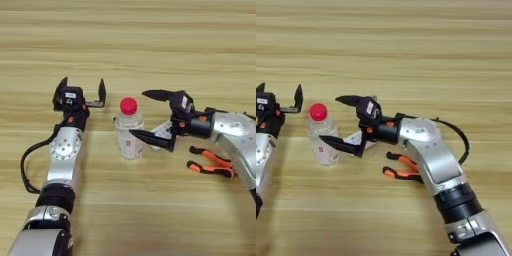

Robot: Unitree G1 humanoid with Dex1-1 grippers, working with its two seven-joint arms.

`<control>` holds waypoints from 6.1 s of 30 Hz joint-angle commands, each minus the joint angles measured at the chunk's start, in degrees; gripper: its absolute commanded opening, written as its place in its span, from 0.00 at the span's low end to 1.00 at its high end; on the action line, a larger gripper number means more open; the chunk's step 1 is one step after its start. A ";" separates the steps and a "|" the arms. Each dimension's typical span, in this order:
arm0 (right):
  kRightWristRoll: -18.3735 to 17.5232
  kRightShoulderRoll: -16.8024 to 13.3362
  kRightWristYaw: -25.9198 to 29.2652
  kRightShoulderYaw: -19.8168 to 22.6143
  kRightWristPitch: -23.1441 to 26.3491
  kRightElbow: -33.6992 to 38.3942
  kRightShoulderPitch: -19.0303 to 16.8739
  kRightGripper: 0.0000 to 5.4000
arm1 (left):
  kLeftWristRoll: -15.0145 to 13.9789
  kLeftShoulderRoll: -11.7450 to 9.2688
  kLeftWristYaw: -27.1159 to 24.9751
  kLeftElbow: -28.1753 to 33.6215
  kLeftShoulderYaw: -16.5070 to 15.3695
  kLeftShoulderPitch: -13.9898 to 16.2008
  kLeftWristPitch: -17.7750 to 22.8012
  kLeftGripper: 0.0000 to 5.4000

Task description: Move the objects on the table

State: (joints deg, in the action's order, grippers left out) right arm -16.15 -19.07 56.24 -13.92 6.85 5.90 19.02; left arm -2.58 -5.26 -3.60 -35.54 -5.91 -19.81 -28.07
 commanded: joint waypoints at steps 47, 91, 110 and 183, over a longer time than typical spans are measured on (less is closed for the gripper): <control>5.61 -22.56 7.41 7.07 -3.31 -6.99 -17.83 1.00 | 0.21 -0.19 0.17 -1.01 -0.26 -1.23 -0.09 1.00; -3.94 -14.57 4.23 9.64 0.37 -0.95 -12.37 0.51 | 0.12 -0.28 -0.15 -2.15 -0.44 -1.50 -1.19 1.00; 0.91 -9.10 -14.35 14.30 3.94 -12.93 -0.63 0.47 | 0.12 -0.10 -0.07 -2.86 -0.48 -1.83 -1.65 1.00; 17.67 -8.31 -14.73 6.69 -10.59 -46.49 4.58 0.39 | 0.04 -0.20 -0.28 -2.56 -0.53 -1.59 -1.83 1.00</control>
State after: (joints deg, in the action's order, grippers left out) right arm 0.75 -27.90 40.17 -6.13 -5.46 -38.74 25.96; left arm -2.66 -5.35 -3.85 -38.37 -6.49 -21.14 -29.70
